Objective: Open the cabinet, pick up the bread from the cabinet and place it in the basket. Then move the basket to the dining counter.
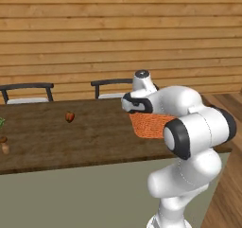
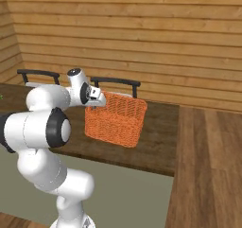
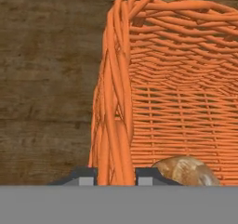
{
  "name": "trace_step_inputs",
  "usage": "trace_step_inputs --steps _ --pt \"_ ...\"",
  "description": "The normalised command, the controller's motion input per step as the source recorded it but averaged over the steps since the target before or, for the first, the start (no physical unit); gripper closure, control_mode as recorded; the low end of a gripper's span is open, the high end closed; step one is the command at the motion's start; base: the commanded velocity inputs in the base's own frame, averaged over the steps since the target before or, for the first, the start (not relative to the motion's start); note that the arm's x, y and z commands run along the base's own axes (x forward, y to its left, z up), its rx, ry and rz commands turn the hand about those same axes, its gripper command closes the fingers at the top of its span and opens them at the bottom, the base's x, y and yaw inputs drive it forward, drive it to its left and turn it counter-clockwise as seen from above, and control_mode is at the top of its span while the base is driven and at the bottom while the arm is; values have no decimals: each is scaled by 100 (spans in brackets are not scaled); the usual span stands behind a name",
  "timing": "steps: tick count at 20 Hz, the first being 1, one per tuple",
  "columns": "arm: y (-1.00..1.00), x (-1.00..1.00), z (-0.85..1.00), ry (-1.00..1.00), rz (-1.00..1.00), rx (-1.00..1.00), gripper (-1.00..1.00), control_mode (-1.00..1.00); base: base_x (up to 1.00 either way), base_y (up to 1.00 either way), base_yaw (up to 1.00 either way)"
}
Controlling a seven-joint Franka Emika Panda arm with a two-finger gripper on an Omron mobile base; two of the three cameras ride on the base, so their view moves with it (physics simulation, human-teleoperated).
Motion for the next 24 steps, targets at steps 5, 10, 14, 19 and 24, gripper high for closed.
trace_step_inputs --steps 5,10,14,19,24 --pt "0 -10 15 0 -14 0 -100 -100 0 0 0" --pt "6 -11 74 1 -4 0 -100 -100 0 0 0" --pt "2 -9 91 0 9 0 -100 -100 0 0 0" --pt "0 -21 29 0 13 5 -100 -100 0 0 0" --pt "0 -7 50 0 5 0 -100 -100 0 0 0"
